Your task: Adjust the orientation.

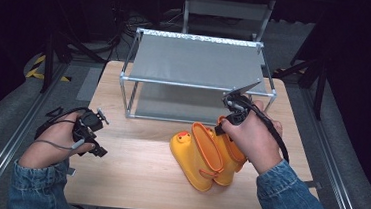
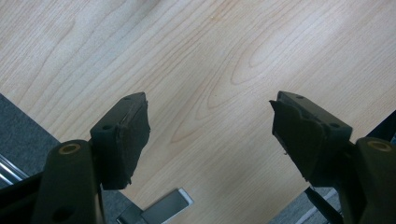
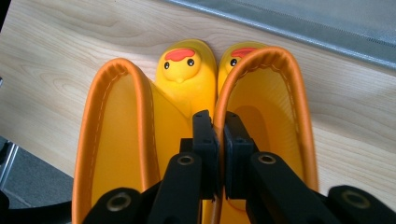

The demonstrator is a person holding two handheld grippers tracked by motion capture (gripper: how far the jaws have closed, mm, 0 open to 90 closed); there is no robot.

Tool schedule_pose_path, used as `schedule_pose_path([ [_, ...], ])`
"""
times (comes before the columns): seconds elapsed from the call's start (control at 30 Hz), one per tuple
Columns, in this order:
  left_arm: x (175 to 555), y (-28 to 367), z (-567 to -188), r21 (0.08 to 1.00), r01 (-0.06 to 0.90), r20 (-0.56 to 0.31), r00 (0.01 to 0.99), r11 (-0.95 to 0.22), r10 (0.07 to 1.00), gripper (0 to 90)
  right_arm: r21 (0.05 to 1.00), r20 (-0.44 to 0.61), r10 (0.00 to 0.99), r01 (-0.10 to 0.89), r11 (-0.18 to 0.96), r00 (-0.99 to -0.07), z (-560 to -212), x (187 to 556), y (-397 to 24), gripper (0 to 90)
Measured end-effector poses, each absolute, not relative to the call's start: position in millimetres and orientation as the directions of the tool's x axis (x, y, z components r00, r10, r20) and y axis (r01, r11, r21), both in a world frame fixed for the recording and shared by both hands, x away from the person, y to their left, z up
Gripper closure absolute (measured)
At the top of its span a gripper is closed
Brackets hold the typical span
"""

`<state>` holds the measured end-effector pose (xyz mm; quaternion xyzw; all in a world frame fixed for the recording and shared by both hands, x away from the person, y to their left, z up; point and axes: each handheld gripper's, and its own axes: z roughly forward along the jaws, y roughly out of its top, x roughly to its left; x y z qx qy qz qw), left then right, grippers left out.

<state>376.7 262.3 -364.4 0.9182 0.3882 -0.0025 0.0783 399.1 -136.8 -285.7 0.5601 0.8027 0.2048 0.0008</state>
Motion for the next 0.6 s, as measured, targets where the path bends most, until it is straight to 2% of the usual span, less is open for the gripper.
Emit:
schedule_pose_path([
  [0.2, 377, 262, -364, 0.149, 0.704, -0.053, 0.707, -0.695, 0.705, 28.2, 0.328, 0.239, 0.9, 0.903, 0.278, -0.364, -286, 400, -139, 85.9],
  [0.27, 377, 262, -364, 0.144, 0.703, -0.053, 0.708, -0.696, 0.704, 28.2, 0.325, 0.236, 0.899, 0.902, 0.284, -0.368, -287, 400, -142, 81.7],
  [0.33, 377, 261, -364, 0.144, 0.703, -0.053, 0.708, -0.696, 0.704, 28.2, 0.34, 0.264, 0.893, 0.901, 0.269, -0.366, -285, 399, -148, 72.3],
  [0.37, 377, 261, -365, 0.144, 0.706, -0.068, 0.706, -0.693, 0.705, 28.2, 0.34, 0.264, 0.893, 0.901, 0.269, -0.366, -285, 399, -148, 72.3],
  [0.5, 377, 260, -365, 0.14, 0.71, -0.064, 0.702, -0.69, 0.709, 28.2, 0.368, 0.276, 0.888, 0.894, 0.257, -0.369, -286, 395, -152, 60.2],
  [0.53, 378, 260, -364, 0.137, 0.703, -0.052, 0.708, -0.698, 0.704, 28.2, 0.368, 0.276, 0.888, 0.894, 0.257, -0.369, -286, 395, -152, 60.2],
  [0.6, 378, 260, -365, 0.14, 0.703, -0.067, 0.709, -0.697, 0.702, 28.2, 0.376, 0.281, 0.887, 0.892, 0.25, -0.367, -287, 393, -153, 54.7],
])
